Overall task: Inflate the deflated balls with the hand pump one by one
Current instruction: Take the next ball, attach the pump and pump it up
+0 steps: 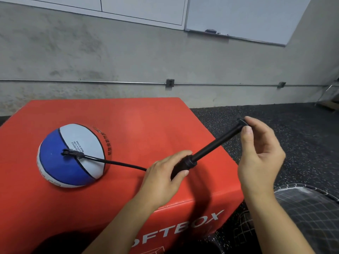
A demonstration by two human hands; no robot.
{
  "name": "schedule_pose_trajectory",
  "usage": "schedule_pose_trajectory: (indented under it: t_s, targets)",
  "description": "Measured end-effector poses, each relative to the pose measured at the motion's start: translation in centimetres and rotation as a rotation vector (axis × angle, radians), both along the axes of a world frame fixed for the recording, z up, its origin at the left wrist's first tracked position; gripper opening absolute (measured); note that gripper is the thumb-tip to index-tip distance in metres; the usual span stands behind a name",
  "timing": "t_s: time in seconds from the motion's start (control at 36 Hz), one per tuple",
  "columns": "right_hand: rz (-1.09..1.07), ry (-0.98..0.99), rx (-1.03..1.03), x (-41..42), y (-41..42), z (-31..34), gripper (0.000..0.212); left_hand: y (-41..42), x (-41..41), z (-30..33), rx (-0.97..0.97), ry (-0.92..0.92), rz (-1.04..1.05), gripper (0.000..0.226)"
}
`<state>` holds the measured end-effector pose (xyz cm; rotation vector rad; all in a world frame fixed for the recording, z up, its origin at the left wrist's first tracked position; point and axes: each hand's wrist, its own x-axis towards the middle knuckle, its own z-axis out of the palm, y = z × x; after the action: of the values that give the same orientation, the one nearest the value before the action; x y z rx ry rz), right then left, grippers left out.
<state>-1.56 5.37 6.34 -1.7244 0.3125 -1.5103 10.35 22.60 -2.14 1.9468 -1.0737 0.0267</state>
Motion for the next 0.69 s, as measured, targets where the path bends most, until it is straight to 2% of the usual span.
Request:
schedule_pose_trajectory:
  t_s: [0.31, 0.69]
  targets:
    - [0.077, 0.176, -0.252, 1.1, 1.9, -2.1, 0.027, 0.3, 0.5, 0.4, -0.106, 0.059, -0.016, 0.072]
    - [0.237, 0.339, -0.269, 2.8, 3.7, -5.6, 0.029, 0.8, 0.7, 0.1, -0.135, 0.08, 0.021, 0.072]
